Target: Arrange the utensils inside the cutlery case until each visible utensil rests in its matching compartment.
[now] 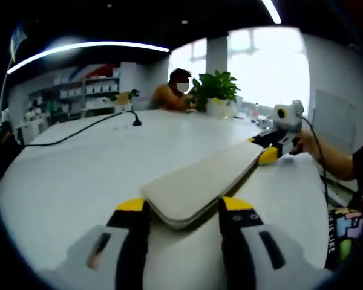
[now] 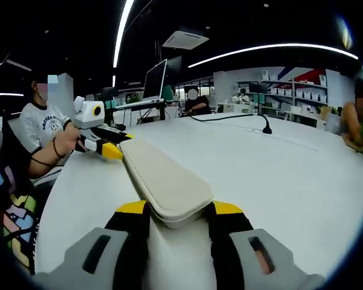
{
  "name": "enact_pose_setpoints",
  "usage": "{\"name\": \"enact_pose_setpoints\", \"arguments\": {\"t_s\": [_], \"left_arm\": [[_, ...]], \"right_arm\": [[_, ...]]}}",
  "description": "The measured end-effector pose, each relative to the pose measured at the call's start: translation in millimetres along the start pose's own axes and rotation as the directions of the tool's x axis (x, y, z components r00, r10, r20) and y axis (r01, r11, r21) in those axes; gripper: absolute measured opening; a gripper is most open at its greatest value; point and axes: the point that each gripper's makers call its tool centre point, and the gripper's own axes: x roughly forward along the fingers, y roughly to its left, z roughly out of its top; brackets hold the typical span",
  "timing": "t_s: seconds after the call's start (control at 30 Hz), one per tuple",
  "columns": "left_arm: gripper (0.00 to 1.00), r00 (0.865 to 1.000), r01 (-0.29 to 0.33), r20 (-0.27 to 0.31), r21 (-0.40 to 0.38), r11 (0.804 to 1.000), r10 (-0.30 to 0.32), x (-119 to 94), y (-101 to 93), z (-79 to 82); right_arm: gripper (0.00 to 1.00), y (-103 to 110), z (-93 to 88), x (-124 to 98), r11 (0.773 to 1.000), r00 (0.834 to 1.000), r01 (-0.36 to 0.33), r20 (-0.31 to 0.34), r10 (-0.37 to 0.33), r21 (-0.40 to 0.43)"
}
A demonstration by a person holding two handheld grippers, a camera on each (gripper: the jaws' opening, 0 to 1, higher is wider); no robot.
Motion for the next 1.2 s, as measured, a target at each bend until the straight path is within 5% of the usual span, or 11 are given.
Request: {"name": "enact_pose_setpoints", "arguments": {"t_s": [0.33,0.53,0.93,1.2], "left_arm": [[0.48,1.0,0.005,-0.005,-0.014,1.0,-0.005,-1,-1.3,-0.6],[0.47,0.999,-0.026,-0.031,0.021,0.999,0.026,-24,10.3,4.1],[0.38,0.993,-0.08,0.086,0.021,0.997,0.078,-59,15.7,29.2],[0.49,0.969,-0.175,0.178,-0.007,0.985,0.174,-84,27.1,53.2]], "right_arm": [[0.4,-1,-0.2,-1,0.999,1.0,-0.008,0.008,0.007,0.037],[0.4,-4,6.6,-23,0.998,1.0,0.011,-0.012,-0.01,0.06],[0.4,-1,27.1,-48,0.99,0.99,0.13,0.047,-0.133,0.051],[0.41,-10,50.8,-71,0.945,0.938,0.326,0.128,-0.322,-0.011]]}}
